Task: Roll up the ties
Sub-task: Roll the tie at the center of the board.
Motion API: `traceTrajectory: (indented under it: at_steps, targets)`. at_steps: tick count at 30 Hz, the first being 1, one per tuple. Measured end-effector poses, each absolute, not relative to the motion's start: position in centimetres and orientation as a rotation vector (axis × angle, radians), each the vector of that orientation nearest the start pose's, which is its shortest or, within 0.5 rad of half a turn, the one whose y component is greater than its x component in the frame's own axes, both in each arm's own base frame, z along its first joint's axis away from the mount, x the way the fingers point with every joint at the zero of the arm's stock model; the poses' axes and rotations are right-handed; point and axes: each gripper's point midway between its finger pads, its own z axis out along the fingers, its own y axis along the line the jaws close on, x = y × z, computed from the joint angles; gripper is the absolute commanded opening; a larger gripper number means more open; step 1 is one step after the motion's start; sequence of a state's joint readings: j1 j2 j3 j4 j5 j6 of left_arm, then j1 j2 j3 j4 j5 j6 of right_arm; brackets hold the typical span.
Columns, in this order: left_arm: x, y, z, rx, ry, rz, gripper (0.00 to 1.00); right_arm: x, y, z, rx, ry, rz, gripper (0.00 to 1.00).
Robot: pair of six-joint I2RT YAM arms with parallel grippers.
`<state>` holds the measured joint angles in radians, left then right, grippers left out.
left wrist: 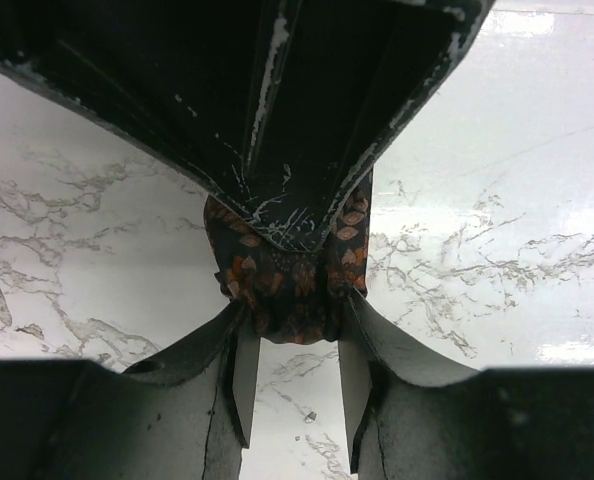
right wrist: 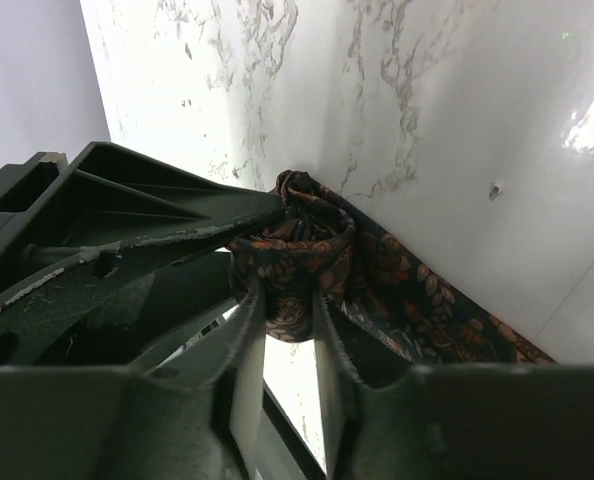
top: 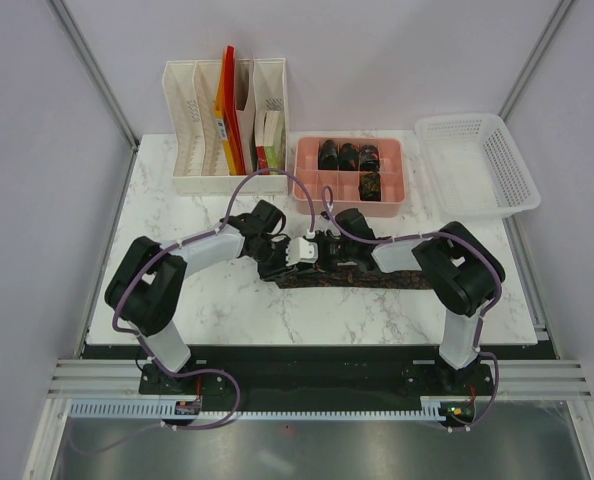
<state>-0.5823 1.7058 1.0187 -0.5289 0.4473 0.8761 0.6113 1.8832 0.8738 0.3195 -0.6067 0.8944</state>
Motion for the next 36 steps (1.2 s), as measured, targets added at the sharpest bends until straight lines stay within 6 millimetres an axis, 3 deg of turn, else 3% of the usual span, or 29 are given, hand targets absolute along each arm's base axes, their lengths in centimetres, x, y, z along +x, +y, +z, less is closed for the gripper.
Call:
traceTrajectory:
  at_steps: [2, 4, 13, 15, 19, 21, 27, 33, 36]
  targets:
    - [26.1, -22.8, 2.6, 1.867, 1.925, -0.532, 0.42, 27.1, 34.5, 4.2, -0.017, 2.557, 1.396, 0.07]
    - [26.2, -22.9, 2.7, 1.868, 1.924, -0.531, 0.44, 27.2, 34.5, 4.3, -0.024, 2.552, 1.398, 0.00]
    - [25.9, -23.0, 3.3, 1.884, 1.933, -0.534, 0.60, 27.5, 33.7, 3.4, 0.010, 2.584, 1.389, 0.00]
    - [25.9, -23.1, 3.7, 1.889, 1.930, -0.537, 0.67, 27.6, 33.2, 3.1, 0.021, 2.598, 1.374, 0.00]
    - [26.0, -23.5, 4.7, 1.874, 1.924, -0.542, 0.99, 27.8, 32.0, 2.3, 0.047, 2.630, 1.335, 0.00]
    - [26.1, -23.6, 5.5, 1.845, 1.924, -0.544, 1.00, 27.9, 31.5, 1.9, 0.057, 2.645, 1.318, 0.00]
    - [27.6, -23.2, 10.5, 1.672, 1.891, -0.540, 1.00, 27.9, 30.9, 1.6, 0.058, 2.660, 1.301, 0.00]
    - [30.7, -22.1, 18.9, 1.313, 1.816, -0.563, 1.00, 27.9, 30.9, 1.5, 0.049, 2.659, 1.299, 0.00]
    - [31.9, -22.3, 21.1, 1.242, 1.790, -0.589, 1.00, 27.9, 31.0, 1.5, 0.049, 2.660, 1.305, 0.00]
